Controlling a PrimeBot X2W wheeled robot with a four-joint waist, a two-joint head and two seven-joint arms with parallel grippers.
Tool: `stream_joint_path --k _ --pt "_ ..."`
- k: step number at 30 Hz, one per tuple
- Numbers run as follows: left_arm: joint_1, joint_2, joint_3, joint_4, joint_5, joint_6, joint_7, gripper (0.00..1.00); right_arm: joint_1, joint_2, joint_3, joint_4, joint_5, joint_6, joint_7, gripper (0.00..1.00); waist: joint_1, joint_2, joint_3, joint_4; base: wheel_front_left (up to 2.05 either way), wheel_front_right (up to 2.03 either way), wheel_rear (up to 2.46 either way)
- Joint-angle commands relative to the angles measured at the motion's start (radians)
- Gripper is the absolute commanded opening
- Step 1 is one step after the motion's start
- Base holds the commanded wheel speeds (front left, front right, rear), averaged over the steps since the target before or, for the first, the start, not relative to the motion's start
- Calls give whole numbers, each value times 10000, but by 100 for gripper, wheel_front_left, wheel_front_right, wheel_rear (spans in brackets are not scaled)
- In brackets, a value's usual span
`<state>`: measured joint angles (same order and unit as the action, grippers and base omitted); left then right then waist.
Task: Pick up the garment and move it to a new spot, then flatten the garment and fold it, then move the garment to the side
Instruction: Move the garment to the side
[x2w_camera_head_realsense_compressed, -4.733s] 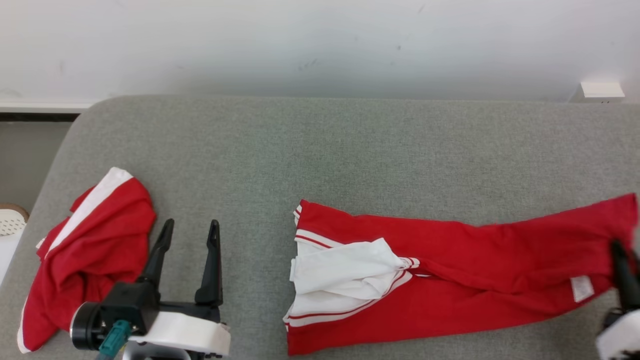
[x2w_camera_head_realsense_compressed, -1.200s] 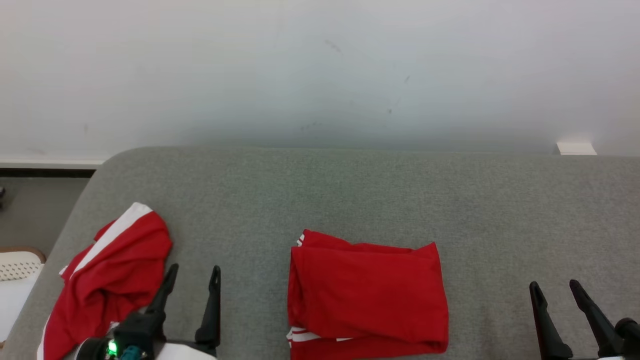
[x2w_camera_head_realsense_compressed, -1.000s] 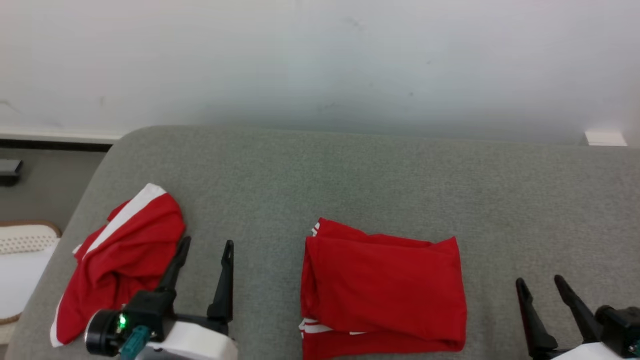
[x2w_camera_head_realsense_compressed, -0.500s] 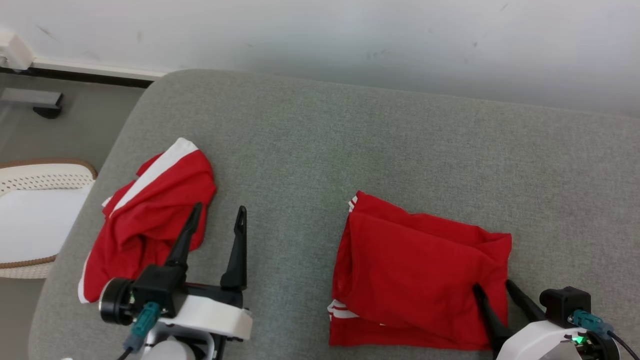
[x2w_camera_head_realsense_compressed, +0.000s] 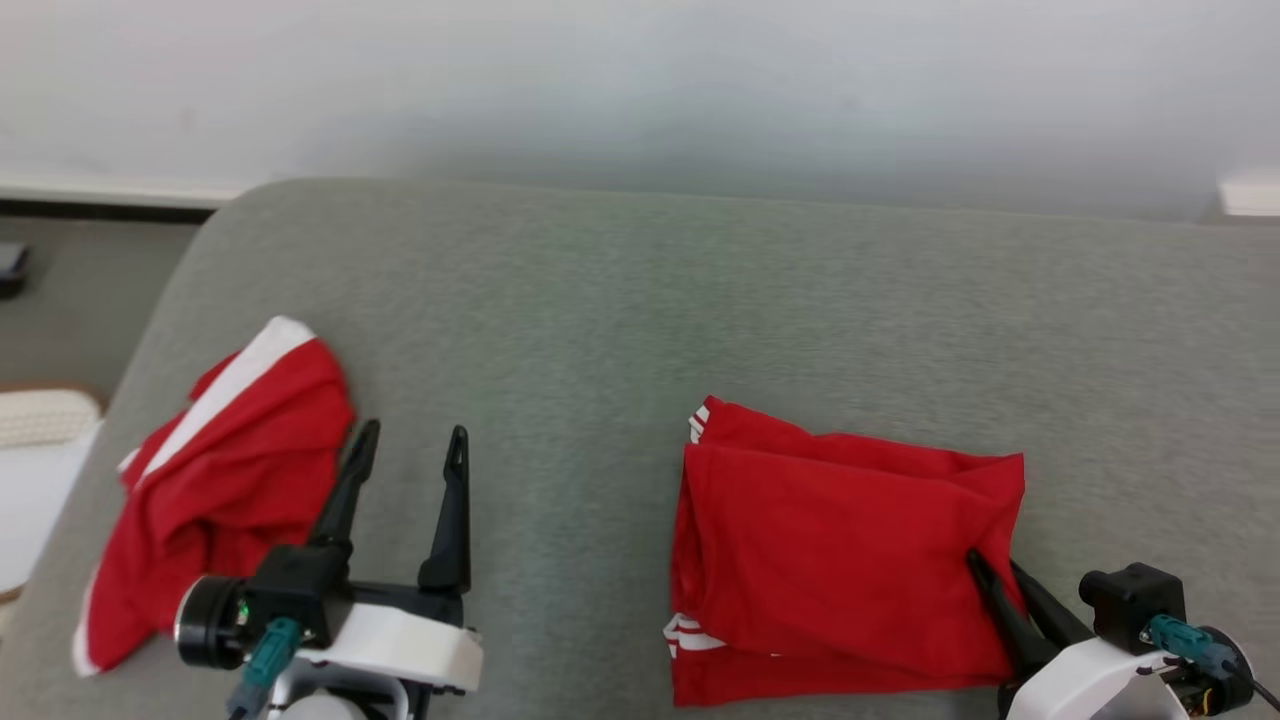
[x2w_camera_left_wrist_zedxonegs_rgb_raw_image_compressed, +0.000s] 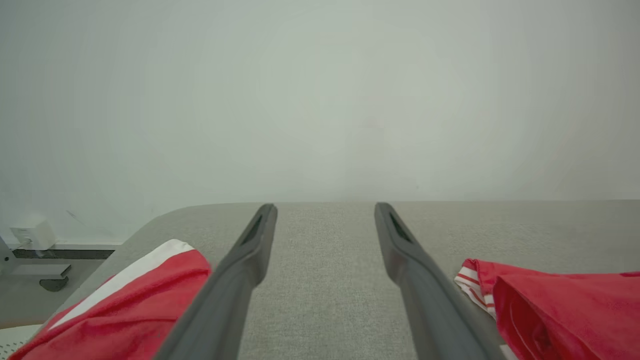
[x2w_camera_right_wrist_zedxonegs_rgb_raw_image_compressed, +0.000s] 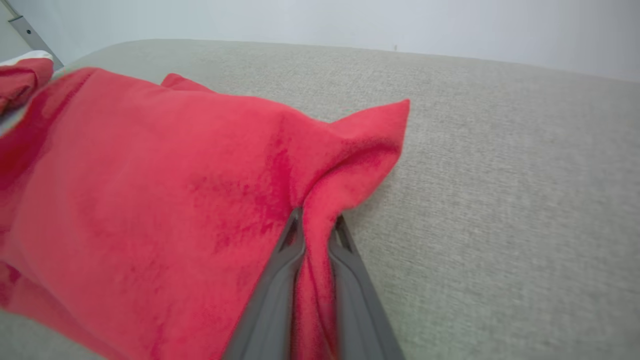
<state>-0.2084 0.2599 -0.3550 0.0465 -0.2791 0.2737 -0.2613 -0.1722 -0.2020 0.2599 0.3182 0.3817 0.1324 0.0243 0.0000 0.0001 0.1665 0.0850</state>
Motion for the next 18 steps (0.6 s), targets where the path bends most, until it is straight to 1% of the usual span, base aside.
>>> stream_joint_path --k 1,6,10,14,18 --pt "128 78 58 -48 -6 19 -27 100 2 -164 32 -120 -17 -34 -60 0 0 -1 -189 -736 0 0 0" --pt "296 16 -12 -153 -74 3 -32 100 40 -546 200 -172 166 -34 112 0 0 -1 -389 -1930 0 0 0" --pt "91 -51 -209 -277 -6 -108 -29 100 -232 -876 294 -70 335 -34 90 0 0 -1 -223 -2552 0 0 0" --pt "-391 -91 -524 -458 233 -267 100 100 -765 -1311 148 211 514 -34 -42 0 0 -1 343 -2785 0 0 0" --pt "-1081 -149 -811 -728 520 -457 214 100 -1540 -2071 -457 834 562 -32 -352 0 0 -1 1153 -2689 0 0 0"
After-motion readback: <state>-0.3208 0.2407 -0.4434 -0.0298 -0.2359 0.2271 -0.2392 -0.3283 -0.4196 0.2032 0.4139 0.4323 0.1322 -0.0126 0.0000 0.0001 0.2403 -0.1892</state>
